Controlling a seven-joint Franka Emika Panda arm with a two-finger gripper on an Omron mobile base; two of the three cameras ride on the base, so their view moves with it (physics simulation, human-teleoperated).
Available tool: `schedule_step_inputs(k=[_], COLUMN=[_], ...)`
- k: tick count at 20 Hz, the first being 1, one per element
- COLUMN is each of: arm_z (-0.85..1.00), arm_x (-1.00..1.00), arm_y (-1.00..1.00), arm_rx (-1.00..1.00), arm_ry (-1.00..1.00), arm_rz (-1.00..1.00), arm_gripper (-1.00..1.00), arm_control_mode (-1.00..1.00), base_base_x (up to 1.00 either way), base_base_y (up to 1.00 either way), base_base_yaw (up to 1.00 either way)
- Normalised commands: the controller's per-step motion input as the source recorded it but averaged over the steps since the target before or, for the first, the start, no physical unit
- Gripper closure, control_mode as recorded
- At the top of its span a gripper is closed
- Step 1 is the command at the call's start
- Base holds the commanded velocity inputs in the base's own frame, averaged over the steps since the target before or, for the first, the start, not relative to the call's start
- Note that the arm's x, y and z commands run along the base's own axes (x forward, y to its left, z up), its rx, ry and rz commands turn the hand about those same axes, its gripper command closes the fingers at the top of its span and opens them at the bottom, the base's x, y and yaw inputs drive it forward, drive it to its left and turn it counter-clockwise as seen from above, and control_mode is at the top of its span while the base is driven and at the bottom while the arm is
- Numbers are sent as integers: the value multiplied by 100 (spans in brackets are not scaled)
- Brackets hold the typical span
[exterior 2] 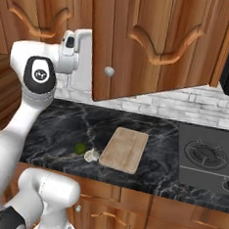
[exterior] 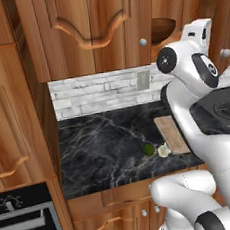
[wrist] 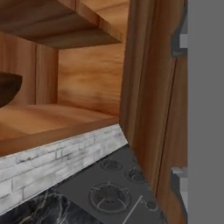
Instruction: Open the cabinet. Place the bowl and condiment on the counter. Then place the lime and garlic on the cutting board.
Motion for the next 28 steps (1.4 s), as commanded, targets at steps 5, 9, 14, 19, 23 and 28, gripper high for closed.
schedule_step_inputs(k=[5,9,14,19,23,28], arm_z=[12,1,0,0,-20,-50], arm_x=[-26,-13,-16,-4,0,-12], arm_y=[-100,-100,-100,-100,-92,23], arm_rx=[8,9,10,9,10,17], arm_ry=[1,0,0,0,2,5], arm_rz=[-13,-10,-10,-6,3,10], arm_gripper=[-100,-100,-100,-100,-100,-100], arm_control_mode=[-100,-100,-100,-100,-100,-100], base_base_x=[0,0,0,0,0,0], base_base_y=[0,0,0,0,0,0], base_base_yaw=[0,0,0,0,0,0])
